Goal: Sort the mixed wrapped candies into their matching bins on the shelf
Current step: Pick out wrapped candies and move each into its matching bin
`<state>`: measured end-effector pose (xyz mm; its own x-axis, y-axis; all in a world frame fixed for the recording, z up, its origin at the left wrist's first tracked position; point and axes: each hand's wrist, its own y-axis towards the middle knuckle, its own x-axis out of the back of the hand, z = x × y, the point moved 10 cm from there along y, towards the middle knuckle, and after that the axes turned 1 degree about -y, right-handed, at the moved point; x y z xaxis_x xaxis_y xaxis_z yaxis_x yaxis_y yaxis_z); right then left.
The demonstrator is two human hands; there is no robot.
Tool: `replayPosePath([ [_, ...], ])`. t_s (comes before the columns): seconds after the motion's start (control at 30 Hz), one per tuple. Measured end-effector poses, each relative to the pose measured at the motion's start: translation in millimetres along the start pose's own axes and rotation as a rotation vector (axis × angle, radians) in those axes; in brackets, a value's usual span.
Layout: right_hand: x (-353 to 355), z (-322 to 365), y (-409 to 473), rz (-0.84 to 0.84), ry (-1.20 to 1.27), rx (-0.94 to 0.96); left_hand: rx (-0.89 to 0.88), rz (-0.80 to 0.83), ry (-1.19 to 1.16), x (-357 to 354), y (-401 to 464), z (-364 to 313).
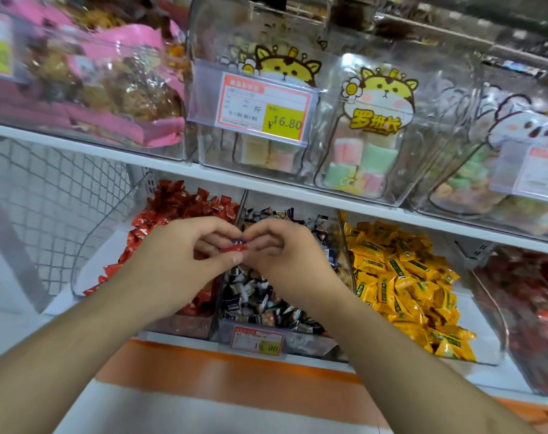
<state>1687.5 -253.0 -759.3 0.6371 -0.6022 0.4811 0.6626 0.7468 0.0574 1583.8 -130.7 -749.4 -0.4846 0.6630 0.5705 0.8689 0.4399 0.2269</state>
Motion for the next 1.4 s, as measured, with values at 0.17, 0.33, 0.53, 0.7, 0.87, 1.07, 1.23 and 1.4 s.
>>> replayPosePath([
  [0.17, 2.6, 5.0, -2.5, 0.004, 0.189, -0.049, 0.009, -0.125, 0.046, 26.5, -1.9, 0.0],
  [0.33, 22.0, -17.0, 4.0, -0.086, -0.284, -0.034, 0.109, -0.178, 0.391, 48.9, -2.1, 18.1],
  [0.53, -39.6, -30.2, -1.3, 0.351, -0.637, 0.104, -0.066, 0.177, 0.405, -14.0, -5.0, 4.8],
  [0.7, -35.9, -57.7, 13.8, 0.369, -1.021, 0.066, -0.059, 0.251, 0.412, -24.3, -2.8, 17.9],
  [0.87, -14.2, -73.8, 20.1, 0.349, -1.053, -0.047, -0.065, 0.241, 0.406, -20.4, -2.4, 18.2],
  [1.07, 13.2, -65.9, 16.8, 0.253, -1.006, -0.058, -0.056, 0.233, 0.412, -18.6, -3.2, 15.2],
  [1.23, 19.7, -57.9, 10.1, 0.277, -0.833, -0.062, -0.041, 0.23, 0.419, -18.3, -3.3, 12.7],
  [1.4, 38.2, -45.3, 7.2, 0.221, -0.803, -0.066, -0.039, 0.23, 0.416, -19.2, -3.2, 11.0],
])
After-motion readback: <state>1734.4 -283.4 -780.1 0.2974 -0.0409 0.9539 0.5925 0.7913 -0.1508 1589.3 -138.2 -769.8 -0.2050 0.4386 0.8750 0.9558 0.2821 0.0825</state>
